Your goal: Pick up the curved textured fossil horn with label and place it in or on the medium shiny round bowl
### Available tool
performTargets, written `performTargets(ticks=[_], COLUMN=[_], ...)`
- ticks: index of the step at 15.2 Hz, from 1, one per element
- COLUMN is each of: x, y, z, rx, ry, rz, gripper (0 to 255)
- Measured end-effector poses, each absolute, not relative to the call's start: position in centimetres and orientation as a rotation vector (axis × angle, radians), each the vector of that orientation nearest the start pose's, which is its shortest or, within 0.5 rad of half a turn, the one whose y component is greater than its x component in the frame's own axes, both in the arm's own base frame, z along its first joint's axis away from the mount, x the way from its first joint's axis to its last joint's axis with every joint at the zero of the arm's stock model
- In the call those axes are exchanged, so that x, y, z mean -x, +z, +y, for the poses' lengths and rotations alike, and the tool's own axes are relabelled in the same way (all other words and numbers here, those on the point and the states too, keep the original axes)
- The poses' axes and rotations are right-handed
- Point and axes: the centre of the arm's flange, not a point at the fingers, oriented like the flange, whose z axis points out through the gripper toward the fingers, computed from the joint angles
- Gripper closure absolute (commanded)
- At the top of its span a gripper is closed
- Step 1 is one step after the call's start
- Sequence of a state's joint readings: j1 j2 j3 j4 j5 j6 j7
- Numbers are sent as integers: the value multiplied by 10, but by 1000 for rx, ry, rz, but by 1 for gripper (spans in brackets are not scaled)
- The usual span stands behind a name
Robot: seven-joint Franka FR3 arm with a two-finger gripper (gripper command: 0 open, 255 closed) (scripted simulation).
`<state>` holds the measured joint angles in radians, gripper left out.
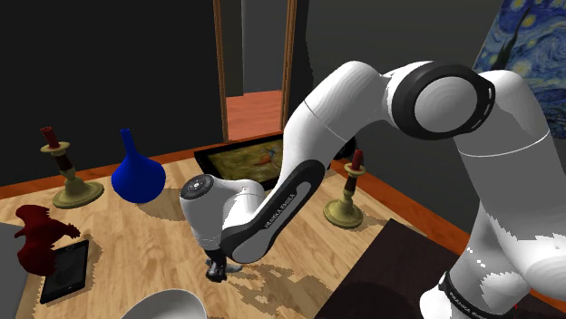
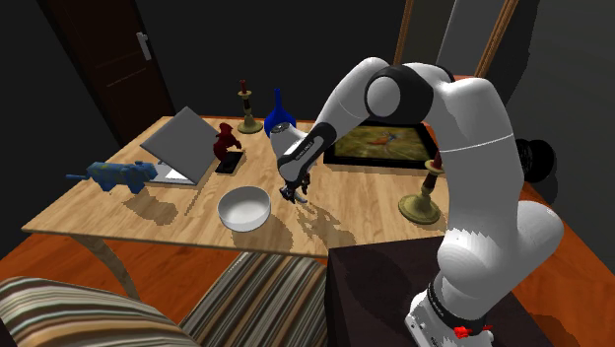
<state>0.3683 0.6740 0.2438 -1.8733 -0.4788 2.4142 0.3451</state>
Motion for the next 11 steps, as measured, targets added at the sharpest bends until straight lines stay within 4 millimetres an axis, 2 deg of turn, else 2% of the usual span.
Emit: performTargets(ticks=[9, 11], x=[-513, -513], y=[150, 156], z=[352, 352], rx=[3164, 3164], ry=[23, 23], rz=[-977, -977], gripper=[255, 255])
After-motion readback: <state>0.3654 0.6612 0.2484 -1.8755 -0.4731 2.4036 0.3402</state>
